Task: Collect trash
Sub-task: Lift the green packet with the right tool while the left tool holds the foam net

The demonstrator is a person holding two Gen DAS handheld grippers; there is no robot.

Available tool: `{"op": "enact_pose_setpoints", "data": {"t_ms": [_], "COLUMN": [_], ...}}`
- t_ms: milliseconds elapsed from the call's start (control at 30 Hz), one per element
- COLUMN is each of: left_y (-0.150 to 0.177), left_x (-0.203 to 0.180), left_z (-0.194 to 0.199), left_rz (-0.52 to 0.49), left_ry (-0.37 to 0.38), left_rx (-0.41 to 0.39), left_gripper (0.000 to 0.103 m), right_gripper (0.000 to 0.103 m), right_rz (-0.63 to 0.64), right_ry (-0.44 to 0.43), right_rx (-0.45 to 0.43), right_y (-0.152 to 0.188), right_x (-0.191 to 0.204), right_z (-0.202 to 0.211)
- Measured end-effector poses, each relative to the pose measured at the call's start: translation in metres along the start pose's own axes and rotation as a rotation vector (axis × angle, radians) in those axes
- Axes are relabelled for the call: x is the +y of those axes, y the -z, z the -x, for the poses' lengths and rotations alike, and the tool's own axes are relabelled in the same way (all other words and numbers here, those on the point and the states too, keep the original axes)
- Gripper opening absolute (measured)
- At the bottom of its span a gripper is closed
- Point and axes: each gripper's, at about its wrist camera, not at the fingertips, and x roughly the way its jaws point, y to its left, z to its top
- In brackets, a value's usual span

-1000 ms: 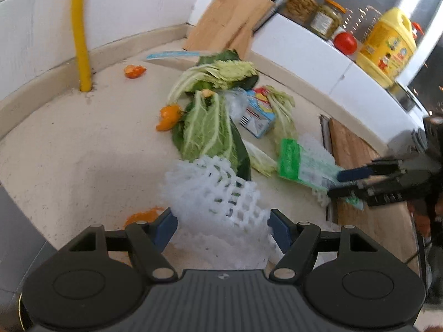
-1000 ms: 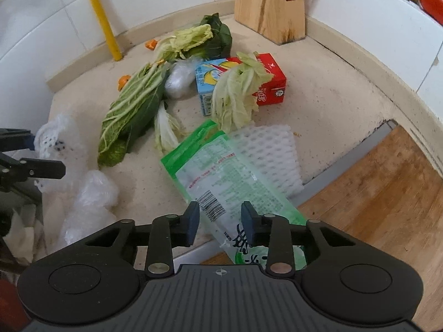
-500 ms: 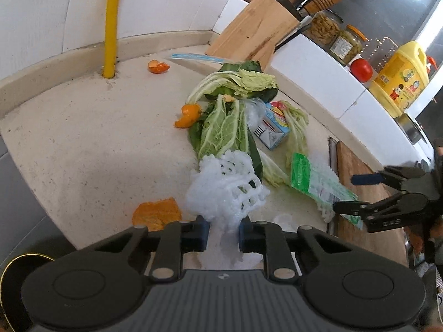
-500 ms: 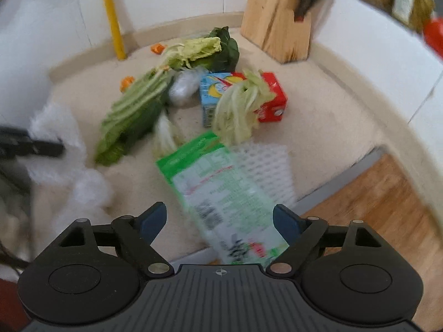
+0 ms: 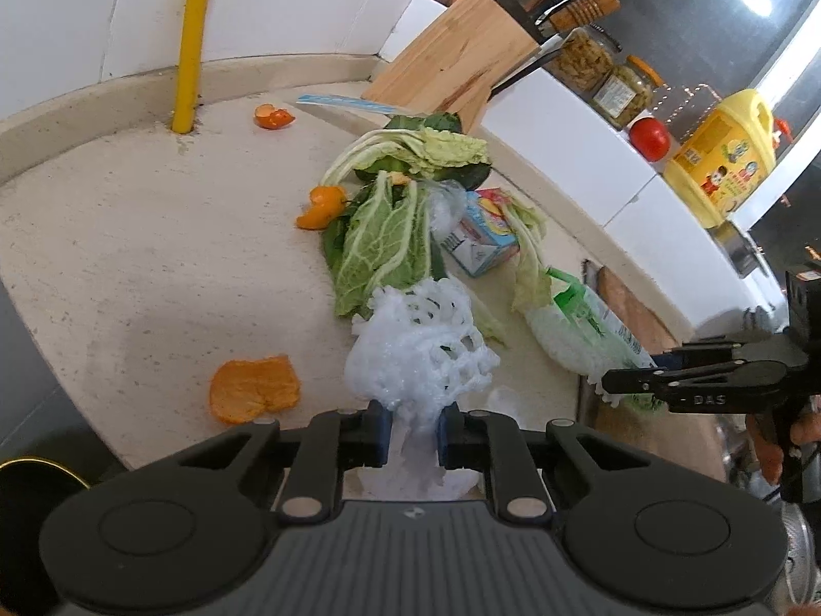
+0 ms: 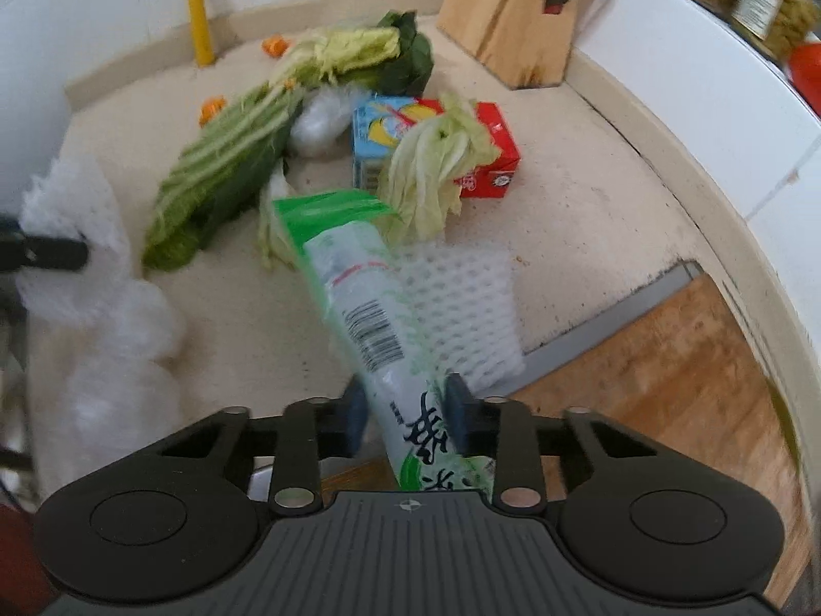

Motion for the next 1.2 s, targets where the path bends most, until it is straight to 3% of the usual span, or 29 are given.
{"op": "enact_pose_setpoints", "data": {"t_ms": [167, 233, 267, 333, 533, 567, 733, 767, 833, 900, 1000, 1133, 1167, 1200], "left_y": [0.002, 0.005, 0.007, 0.009, 0.011, 0.012, 0.012, 0.012, 0.012, 0.012, 0.012, 0.012, 0.013, 0.014], "left_x": [-0.003, -0.003, -0.003, 0.000, 0.006, 0.006, 0.005, 0.005, 0.005, 0.005, 0.005, 0.008, 0.009, 0.010], "left_z": [0.001, 0.003, 0.004, 0.005, 0.009, 0.008, 0.004, 0.003, 0.004, 0.006, 0.008, 0.011, 0.011, 0.010], "left_rz": [-0.016, -0.021, -0.023, -0.016, 0.005, 0.003, -0.002, -0.003, -0.005, -0.007, -0.008, 0.001, 0.003, 0.006], "left_ry": [0.008, 0.008, 0.008, 0.008, 0.018, 0.019, 0.022, 0.023, 0.026, 0.027, 0.030, 0.033, 0.033, 0.034], "left_rx": [0.007, 0.012, 0.015, 0.020, 0.020, 0.021, 0.032, 0.033, 0.029, 0.025, 0.018, 0.015, 0.016, 0.018], "left_gripper": [0.012, 0.012, 0.012, 0.012, 0.012, 0.012, 0.012, 0.012, 0.012, 0.012, 0.012, 0.012, 0.012, 0.012], "right_gripper": [0.032, 0.040, 0.053, 0.054, 0.073, 0.081, 0.084, 0.083, 0.069, 0.050, 0.035, 0.026, 0.002, 0.002], "right_rz": [-0.124, -0.135, -0.141, -0.147, -0.148, -0.142, -0.099, -0.080, -0.067, -0.085, -0.104, -0.123, -0.123, -0.125], "right_ry": [-0.133, -0.134, -0.129, -0.136, -0.156, -0.156, -0.112, -0.082, -0.036, -0.053, -0.054, -0.090, -0.097, -0.099], "right_rx": [-0.036, -0.035, -0.025, -0.015, -0.008, 0.003, 0.031, 0.023, 0.014, 0.015, 0.017, -0.005, -0.007, -0.006], "right_y": [0.007, 0.009, 0.011, 0.016, 0.018, 0.018, 0.022, 0.023, 0.022, 0.022, 0.024, 0.027, 0.027, 0.027], "right_x": [-0.006, -0.005, -0.004, 0.000, 0.000, 0.000, 0.009, 0.012, 0.016, 0.014, 0.015, 0.019, 0.021, 0.021], "right_z": [0.019, 0.015, 0.011, 0.008, 0.012, 0.010, 0.000, -0.002, -0.002, 0.002, 0.006, 0.017, 0.020, 0.021]}}
